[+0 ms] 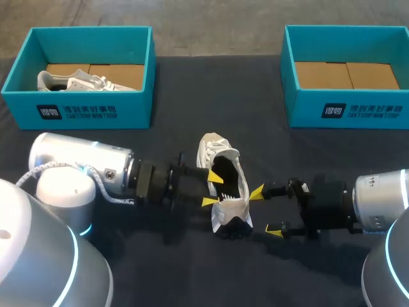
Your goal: Take the shoe out of the shoebox, open the shoe tongue, remove and reinsert the insole, then place the shoe into the shoebox
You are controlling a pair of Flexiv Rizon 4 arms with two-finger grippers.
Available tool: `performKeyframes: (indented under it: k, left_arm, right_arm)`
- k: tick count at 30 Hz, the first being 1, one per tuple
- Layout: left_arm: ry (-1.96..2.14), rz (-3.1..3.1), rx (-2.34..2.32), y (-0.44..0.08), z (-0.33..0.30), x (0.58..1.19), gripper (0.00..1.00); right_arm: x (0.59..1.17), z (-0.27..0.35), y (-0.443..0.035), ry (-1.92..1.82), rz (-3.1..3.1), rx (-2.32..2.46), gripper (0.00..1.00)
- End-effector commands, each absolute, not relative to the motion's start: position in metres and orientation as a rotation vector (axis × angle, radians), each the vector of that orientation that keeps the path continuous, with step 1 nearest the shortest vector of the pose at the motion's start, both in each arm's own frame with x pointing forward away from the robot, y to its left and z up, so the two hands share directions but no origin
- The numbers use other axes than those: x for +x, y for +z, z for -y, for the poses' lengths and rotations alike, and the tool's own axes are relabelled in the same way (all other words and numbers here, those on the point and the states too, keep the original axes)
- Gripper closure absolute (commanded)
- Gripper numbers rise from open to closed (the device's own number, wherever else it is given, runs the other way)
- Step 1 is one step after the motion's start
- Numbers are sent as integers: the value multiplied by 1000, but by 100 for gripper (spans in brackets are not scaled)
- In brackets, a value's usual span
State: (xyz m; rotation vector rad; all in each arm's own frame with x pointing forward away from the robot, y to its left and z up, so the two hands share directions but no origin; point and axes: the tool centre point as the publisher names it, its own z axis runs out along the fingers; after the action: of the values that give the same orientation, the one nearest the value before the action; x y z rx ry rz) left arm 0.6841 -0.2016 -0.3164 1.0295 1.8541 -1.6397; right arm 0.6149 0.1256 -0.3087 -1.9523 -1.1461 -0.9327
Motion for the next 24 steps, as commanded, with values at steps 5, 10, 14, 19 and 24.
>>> performKeyframes:
  k: [5, 10, 14, 19, 24]
  left_arm:
    - [-1572, -1924, 1111, -297, 193, 688, 59]
    - [-1525, -1958, 1179, -292, 194, 692, 62]
    - [-1444, -1995, 1248, -289, 194, 694, 62]
    - [-1386, -2030, 1296, -289, 193, 699, 80]
    - [-1329, -2068, 1366, -290, 197, 701, 100]
  right_arm:
    - [614, -126, -308, -933, 1146, -1956, 0]
    - [614, -126, -308, -933, 1146, -1956, 0]
    - [614, -126, -308, -933, 1146, -1956, 0]
    - [614, -126, -308, -933, 1146, -1956, 0]
    - [614, -126, -308, -933, 1146, -1956, 0]
